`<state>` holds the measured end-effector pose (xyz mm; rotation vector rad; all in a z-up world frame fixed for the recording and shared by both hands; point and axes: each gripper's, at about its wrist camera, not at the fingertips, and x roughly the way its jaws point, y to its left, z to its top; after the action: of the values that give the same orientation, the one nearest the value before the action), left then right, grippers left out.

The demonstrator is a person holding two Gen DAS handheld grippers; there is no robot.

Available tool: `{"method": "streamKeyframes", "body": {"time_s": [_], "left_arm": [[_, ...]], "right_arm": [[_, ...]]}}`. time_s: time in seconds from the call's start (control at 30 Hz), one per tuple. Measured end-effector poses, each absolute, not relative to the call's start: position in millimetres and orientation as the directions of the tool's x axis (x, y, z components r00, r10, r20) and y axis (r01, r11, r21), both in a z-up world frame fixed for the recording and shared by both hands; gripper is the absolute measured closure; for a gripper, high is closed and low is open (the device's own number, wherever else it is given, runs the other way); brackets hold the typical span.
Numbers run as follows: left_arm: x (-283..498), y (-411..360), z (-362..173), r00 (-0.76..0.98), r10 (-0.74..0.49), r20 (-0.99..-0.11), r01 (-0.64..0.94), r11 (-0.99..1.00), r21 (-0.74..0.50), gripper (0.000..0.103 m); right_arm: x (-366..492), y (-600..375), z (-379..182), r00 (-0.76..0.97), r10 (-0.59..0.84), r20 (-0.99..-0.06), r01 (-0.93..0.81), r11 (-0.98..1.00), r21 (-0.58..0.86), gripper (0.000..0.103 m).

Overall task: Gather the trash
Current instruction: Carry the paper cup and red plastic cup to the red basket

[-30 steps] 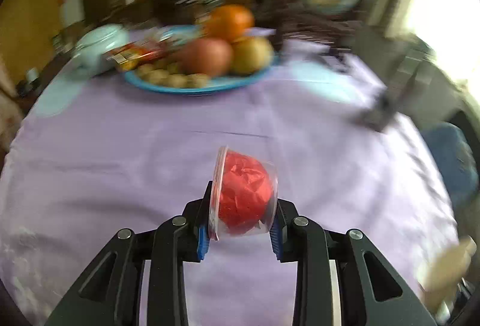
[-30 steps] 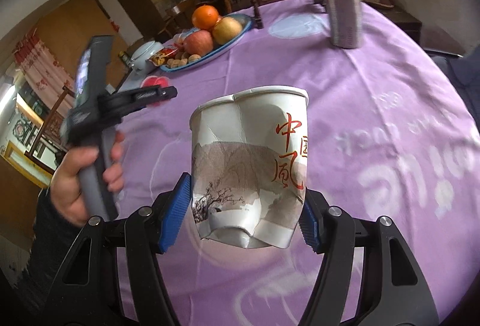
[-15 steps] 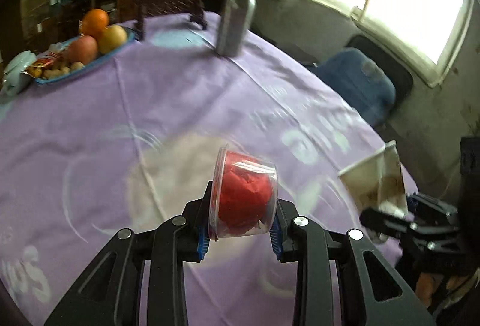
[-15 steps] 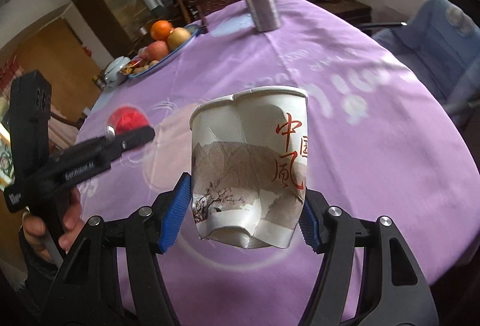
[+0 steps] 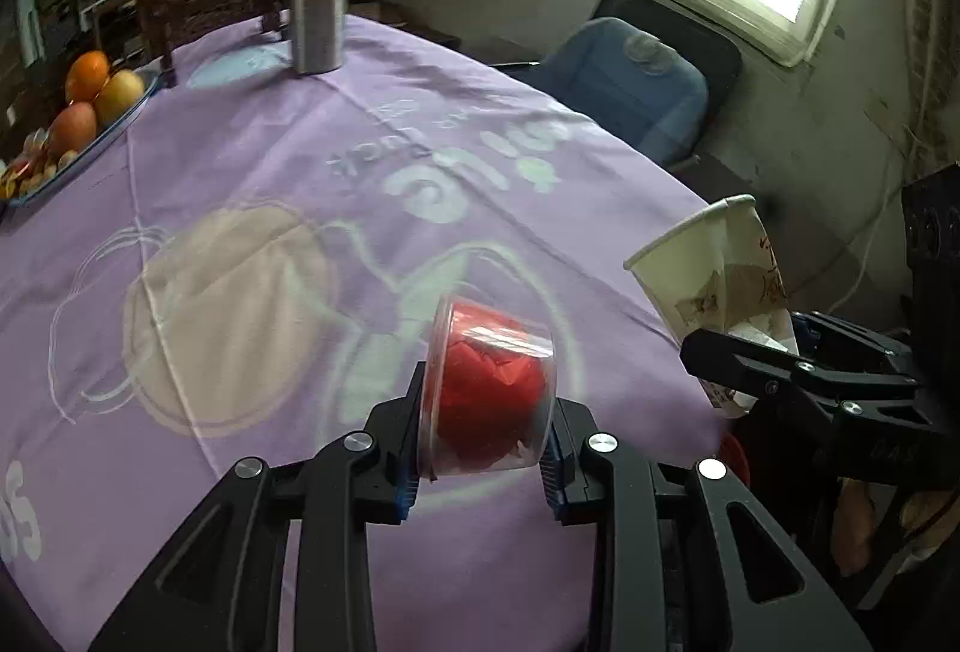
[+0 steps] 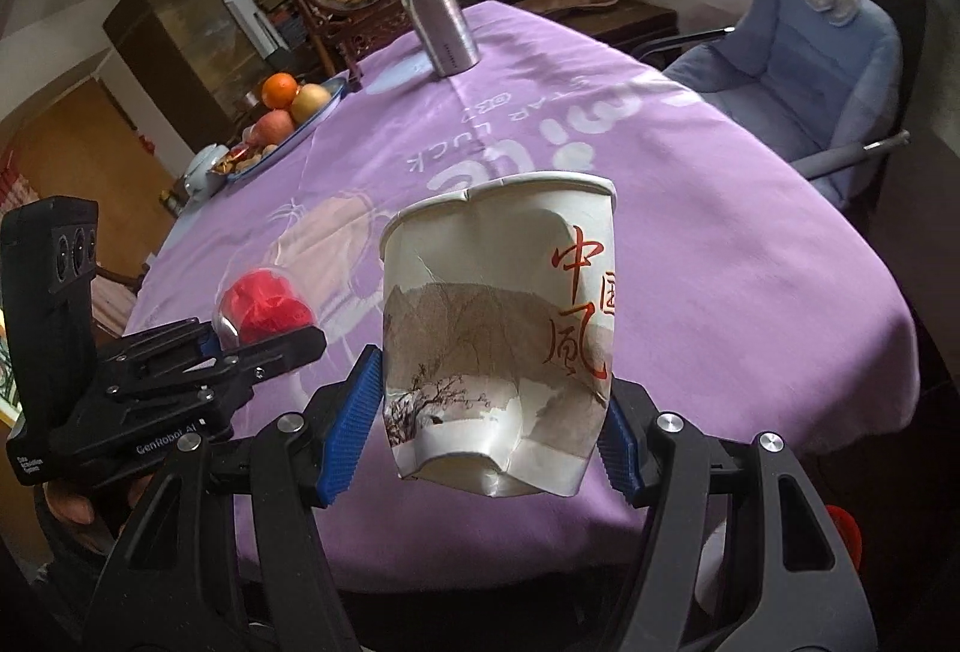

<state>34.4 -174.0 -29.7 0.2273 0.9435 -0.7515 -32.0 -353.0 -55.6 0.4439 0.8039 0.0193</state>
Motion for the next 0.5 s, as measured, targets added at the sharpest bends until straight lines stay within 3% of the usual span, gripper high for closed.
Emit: {"method": "streamKeyframes", "body": {"time_s": [0.5], "left_arm": [[-34,-225,-27,0.268,-0.536,-0.801,0.798,0.589,-0.127,0.071]], "right_arm": [[-122,-395,-58,0.748,0.067,-0.660,0.260,0.886,0.384,0.039]]}}
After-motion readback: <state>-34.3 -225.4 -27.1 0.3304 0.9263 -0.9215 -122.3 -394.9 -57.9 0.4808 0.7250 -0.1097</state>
